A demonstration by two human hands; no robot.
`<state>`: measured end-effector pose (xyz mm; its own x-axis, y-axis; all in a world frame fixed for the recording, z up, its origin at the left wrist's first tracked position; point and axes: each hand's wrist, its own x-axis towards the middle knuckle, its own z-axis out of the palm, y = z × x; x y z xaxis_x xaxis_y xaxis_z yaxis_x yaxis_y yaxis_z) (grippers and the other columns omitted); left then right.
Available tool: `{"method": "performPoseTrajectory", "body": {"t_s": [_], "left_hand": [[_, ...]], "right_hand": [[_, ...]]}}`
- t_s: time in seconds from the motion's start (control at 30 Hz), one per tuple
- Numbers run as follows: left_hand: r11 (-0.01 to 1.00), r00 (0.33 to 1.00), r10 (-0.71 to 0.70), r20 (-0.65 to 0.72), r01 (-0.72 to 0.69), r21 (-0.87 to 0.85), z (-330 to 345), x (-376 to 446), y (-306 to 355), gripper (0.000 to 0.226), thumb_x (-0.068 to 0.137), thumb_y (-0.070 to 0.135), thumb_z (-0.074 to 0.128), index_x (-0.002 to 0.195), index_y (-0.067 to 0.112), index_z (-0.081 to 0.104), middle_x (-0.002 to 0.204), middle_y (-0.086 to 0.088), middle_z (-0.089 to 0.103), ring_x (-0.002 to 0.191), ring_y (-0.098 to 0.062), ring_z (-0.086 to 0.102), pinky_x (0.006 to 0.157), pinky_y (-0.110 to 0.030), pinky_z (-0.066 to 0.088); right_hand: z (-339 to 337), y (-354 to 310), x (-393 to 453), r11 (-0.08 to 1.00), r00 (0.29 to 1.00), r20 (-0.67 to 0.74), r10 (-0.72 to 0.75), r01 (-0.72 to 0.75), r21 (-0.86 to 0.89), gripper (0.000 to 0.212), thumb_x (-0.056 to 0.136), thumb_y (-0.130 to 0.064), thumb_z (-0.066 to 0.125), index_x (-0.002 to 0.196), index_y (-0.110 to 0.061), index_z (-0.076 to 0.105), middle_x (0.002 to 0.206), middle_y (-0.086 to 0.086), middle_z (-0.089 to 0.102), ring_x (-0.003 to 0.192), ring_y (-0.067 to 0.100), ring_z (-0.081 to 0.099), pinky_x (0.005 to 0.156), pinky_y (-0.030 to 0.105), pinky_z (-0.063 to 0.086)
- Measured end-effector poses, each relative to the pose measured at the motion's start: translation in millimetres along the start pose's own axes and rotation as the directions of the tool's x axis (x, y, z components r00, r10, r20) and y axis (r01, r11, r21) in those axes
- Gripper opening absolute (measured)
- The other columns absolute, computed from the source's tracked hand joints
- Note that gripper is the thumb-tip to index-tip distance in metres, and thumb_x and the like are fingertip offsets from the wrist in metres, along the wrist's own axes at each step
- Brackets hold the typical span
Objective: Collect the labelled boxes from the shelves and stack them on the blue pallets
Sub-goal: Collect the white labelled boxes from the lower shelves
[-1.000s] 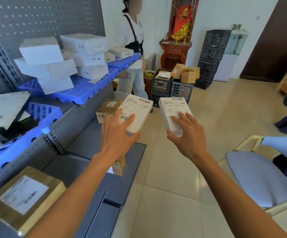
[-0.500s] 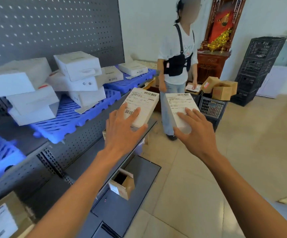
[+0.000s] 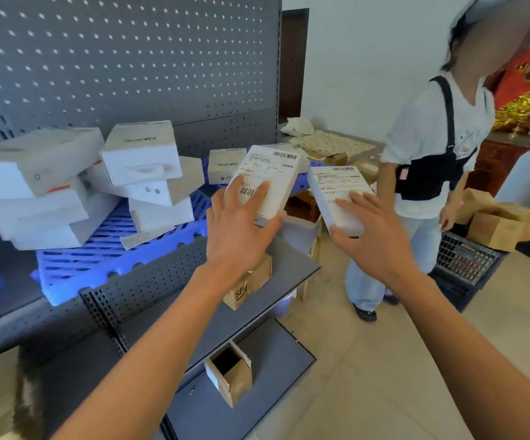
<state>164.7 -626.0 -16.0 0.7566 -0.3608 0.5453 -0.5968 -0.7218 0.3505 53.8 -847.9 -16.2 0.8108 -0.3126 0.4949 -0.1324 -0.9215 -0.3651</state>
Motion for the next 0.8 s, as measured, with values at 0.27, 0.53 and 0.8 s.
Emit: {"method": "performPoseTrajectory", "body": {"t_s": [0.27, 0.53, 0.8], "left_hand": [[0.989, 0.991, -0.129, -0.041, 0.132, 0.061, 31, 69, -8, 0.068, 0.094, 0.068, 0.044, 0.152, 0.034, 0.038, 0.162, -0.007, 0.022, 0.142, -0.043, 0.022, 0.112, -0.06, 0.03], [0.964, 0.968, -0.23, -0.101, 0.241, 0.108, 34, 112, -15, 0.068, 0.094, 0.067, 0.047, 0.152, 0.032, 0.038, 0.162, -0.008, 0.022, 0.141, -0.042, 0.023, 0.112, -0.055, 0.026], [0.9, 0.921, -0.36, -0.148, 0.385, 0.206, 50, 140, -23, 0.07, 0.093, 0.068, 0.045, 0.151, 0.031, 0.038, 0.161, -0.008, 0.024, 0.141, -0.042, 0.022, 0.114, -0.061, 0.026]], "right_hand": [[22, 13, 91, 0.994, 0.991, 0.068, -0.112, 0.111, 0.02, 0.055, 0.09, -0.042, 0.064, 0.142, -0.031, 0.053, 0.155, -0.004, 0.042, 0.148, 0.018, 0.027, 0.118, 0.038, 0.025], [45, 19, 161, 0.967, 0.967, 0.077, -0.242, 0.234, 0.098, 0.056, 0.087, -0.042, 0.066, 0.141, -0.032, 0.055, 0.154, -0.004, 0.045, 0.147, 0.016, 0.03, 0.117, 0.039, 0.029], [67, 31, 233, 0.896, 0.891, 0.147, -0.429, 0.401, 0.189, 0.06, 0.085, -0.048, 0.063, 0.142, -0.032, 0.054, 0.153, -0.008, 0.045, 0.145, 0.014, 0.031, 0.116, 0.05, 0.032]]}}
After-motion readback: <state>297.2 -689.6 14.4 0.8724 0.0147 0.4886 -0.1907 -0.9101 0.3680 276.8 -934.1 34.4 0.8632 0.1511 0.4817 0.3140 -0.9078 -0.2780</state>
